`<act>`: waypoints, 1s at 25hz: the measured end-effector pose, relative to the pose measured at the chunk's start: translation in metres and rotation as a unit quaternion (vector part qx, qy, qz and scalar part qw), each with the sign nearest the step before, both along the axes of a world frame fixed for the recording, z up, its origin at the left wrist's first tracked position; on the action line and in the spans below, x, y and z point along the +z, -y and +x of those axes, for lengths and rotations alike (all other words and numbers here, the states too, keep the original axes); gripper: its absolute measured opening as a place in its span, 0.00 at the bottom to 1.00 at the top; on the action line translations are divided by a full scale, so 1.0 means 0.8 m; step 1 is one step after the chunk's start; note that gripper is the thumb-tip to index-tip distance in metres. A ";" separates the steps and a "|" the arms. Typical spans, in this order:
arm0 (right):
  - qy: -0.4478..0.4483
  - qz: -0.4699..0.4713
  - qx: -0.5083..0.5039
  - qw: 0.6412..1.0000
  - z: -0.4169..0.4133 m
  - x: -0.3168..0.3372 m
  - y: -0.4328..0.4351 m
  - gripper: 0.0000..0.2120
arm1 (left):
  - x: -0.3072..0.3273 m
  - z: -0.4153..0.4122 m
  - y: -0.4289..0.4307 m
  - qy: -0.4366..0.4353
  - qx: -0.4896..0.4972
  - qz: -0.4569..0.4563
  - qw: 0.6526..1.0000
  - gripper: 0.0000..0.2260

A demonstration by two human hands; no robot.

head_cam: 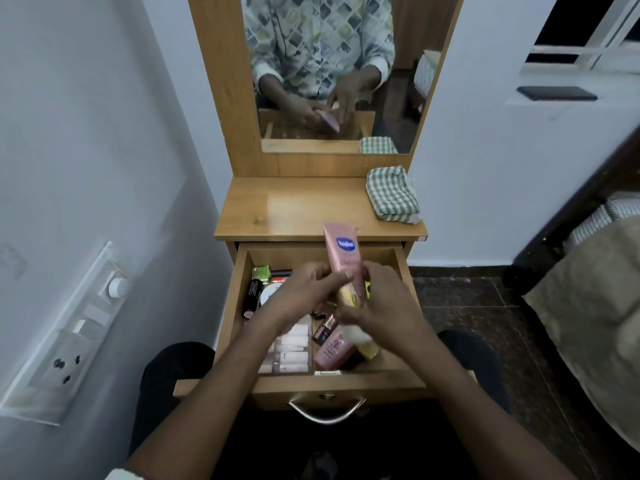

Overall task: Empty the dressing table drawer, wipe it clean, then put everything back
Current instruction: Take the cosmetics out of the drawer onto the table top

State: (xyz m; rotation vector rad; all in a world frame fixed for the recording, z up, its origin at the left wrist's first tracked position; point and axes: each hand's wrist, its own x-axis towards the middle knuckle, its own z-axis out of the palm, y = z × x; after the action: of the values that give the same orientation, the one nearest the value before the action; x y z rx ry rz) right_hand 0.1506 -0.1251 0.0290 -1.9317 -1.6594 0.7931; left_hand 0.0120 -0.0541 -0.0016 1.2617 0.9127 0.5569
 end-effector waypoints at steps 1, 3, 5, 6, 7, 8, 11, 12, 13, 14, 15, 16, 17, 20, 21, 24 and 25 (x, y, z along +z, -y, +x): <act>-0.060 -0.023 0.004 0.998 0.008 0.005 -0.002 0.26 | 0.002 -0.004 -0.006 0.015 0.008 -0.006 1.000 0.11; -0.162 -0.045 0.015 0.986 0.022 0.008 -0.009 0.24 | 0.008 -0.012 -0.019 0.063 0.008 -0.003 0.998 0.12; -0.241 -0.023 0.008 0.970 0.032 0.003 -0.021 0.25 | 0.013 -0.016 -0.031 0.103 0.001 0.027 0.994 0.13; -0.274 -0.009 0.003 0.962 0.035 0.001 -0.030 0.24 | 0.017 -0.016 -0.036 0.111 0.005 0.047 0.993 0.14; -0.291 0.001 0.001 0.957 0.039 -0.001 -0.042 0.22 | 0.019 -0.016 -0.042 0.114 0.017 0.068 0.991 0.14; -0.294 0.010 0.004 0.956 0.041 -0.002 -0.055 0.21 | 0.022 -0.017 -0.047 0.116 0.034 0.091 0.988 0.15; -0.236 0.026 0.034 0.971 0.038 0.003 -0.095 0.22 | 0.021 -0.030 -0.077 0.071 0.080 0.209 0.972 0.16; -0.211 0.037 0.049 0.976 0.036 0.007 -0.109 0.22 | 0.021 -0.034 -0.090 0.041 0.091 0.247 0.964 0.16; -0.179 0.057 0.057 0.980 0.034 0.014 -0.123 0.22 | 0.020 -0.037 -0.106 0.011 0.110 0.270 0.957 0.16; -0.149 0.084 0.055 0.984 0.034 0.023 -0.136 0.22 | 0.019 -0.039 -0.119 -0.017 0.134 0.277 0.951 0.16; -0.115 0.114 0.040 0.986 0.037 0.035 -0.152 0.22 | 0.016 -0.038 -0.131 -0.051 0.163 0.277 0.945 0.15; -0.086 0.143 0.018 0.986 0.042 0.047 -0.168 0.23 | 0.012 -0.036 -0.138 -0.093 0.189 0.277 0.938 0.14; -0.062 0.163 -0.004 0.985 0.051 0.058 -0.184 0.24 | 0.006 -0.034 -0.143 -0.127 0.209 0.277 0.929 0.12; -0.020 0.186 -0.064 0.980 0.079 0.065 -0.230 0.26 | -0.009 -0.033 -0.148 -0.141 0.230 0.283 0.920 0.08; -0.010 0.184 -0.078 0.980 0.085 0.059 -0.240 0.26 | -0.010 -0.034 -0.149 -0.144 0.228 0.288 0.919 0.08; -0.027 0.179 -0.099 0.979 0.086 0.042 -0.257 0.26 | -0.008 -0.034 -0.153 -0.152 0.228 0.289 0.917 0.09; -0.035 0.186 -0.101 0.977 0.083 0.039 -0.259 0.25 | -0.007 -0.033 -0.153 -0.156 0.229 0.287 0.917 0.09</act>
State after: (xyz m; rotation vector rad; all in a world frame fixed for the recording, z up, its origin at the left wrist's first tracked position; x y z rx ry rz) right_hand 0.2167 0.0821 0.0598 -1.7491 -1.4229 0.4295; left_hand -0.0142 0.0682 -0.0072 1.7052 1.3939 1.0695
